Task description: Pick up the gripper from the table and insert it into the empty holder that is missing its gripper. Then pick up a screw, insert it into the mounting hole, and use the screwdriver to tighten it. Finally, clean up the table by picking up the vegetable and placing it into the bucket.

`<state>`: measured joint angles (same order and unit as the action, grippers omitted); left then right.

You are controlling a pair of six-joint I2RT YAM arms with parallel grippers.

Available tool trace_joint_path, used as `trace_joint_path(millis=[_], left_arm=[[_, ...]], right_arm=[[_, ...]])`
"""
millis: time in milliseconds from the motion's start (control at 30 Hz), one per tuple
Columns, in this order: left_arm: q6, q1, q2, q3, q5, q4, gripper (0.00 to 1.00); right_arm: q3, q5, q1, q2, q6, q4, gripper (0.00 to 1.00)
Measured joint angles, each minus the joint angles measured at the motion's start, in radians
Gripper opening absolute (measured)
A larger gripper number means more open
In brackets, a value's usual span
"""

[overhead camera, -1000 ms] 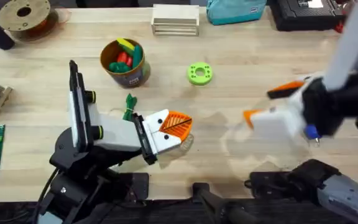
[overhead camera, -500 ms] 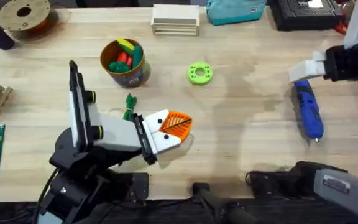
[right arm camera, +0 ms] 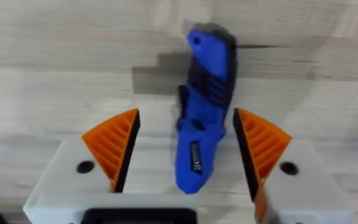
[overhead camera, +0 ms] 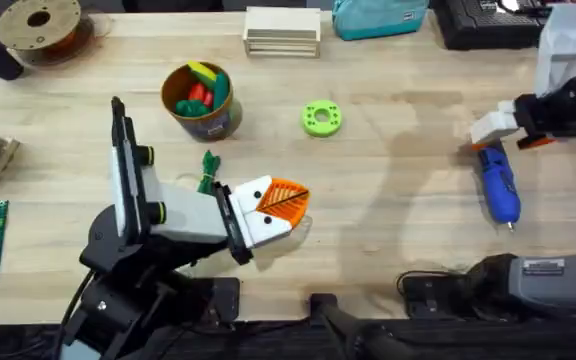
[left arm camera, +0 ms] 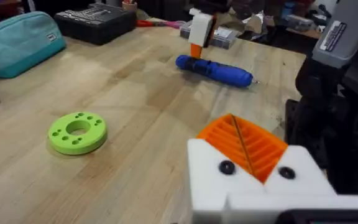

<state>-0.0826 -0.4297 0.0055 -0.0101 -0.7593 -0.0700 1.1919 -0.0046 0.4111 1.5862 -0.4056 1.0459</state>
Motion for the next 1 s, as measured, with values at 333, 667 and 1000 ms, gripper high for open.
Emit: trace_joint_path(millis=[333, 667, 1000], left_arm=[[0.0, 0.0, 0.0, 0.0, 0.0, 0.0, 0.004], [0.0, 0.0, 0.0, 0.0, 0.0, 0.0, 0.004], [0.0, 0.0, 0.0, 0.0, 0.0, 0.0, 0.004]], right_arm=[[0.0, 0.019, 0.037, 0.116, -0.064, -0.056, 0.894], [0.0, 0.019, 0.037, 0.196, -0.074, -0.111, 0.89], [-0.005, 0.057, 0.039, 0.214, -0.078, -0.125, 0.514]])
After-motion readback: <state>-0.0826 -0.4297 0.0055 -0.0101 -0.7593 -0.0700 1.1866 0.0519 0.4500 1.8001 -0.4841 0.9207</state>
